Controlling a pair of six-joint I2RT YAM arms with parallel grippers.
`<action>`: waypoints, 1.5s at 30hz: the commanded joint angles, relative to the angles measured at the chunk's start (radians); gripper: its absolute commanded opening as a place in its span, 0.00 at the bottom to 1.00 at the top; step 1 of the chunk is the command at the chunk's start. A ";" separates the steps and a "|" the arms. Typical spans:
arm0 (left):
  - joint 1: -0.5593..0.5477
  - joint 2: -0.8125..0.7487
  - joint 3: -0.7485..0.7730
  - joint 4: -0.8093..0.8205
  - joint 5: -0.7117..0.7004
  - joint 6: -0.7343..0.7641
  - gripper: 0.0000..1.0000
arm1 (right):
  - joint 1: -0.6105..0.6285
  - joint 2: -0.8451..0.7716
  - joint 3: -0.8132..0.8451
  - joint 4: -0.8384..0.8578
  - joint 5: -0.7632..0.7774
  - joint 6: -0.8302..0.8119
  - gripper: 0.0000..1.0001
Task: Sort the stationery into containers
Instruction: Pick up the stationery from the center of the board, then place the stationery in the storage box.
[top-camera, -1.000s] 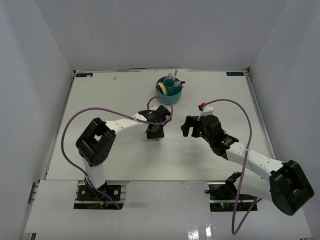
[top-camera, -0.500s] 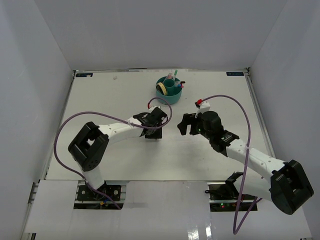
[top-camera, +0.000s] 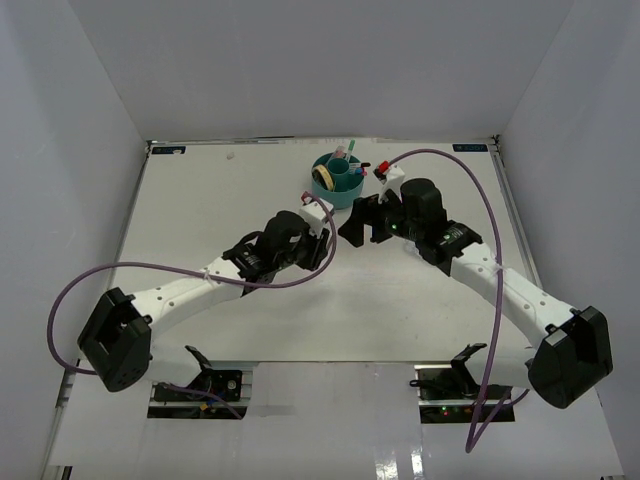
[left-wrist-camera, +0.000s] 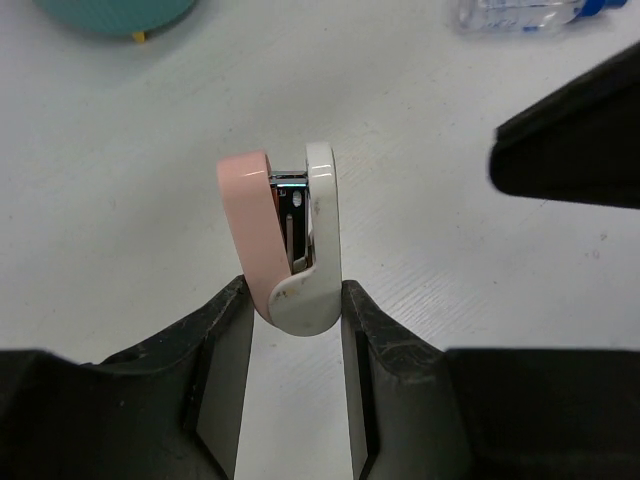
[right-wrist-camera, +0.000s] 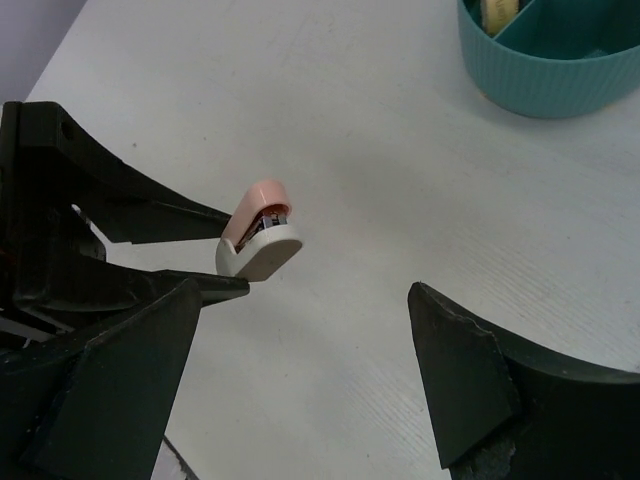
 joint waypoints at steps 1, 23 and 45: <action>-0.004 -0.072 -0.035 0.123 0.077 0.141 0.26 | -0.013 0.038 0.065 -0.053 -0.180 -0.027 0.90; -0.003 -0.127 -0.101 0.252 0.263 0.254 0.29 | -0.016 0.164 0.138 -0.066 -0.318 -0.015 0.92; -0.003 -0.104 -0.109 0.249 0.264 0.261 0.29 | -0.019 0.126 0.124 -0.067 -0.275 -0.017 0.45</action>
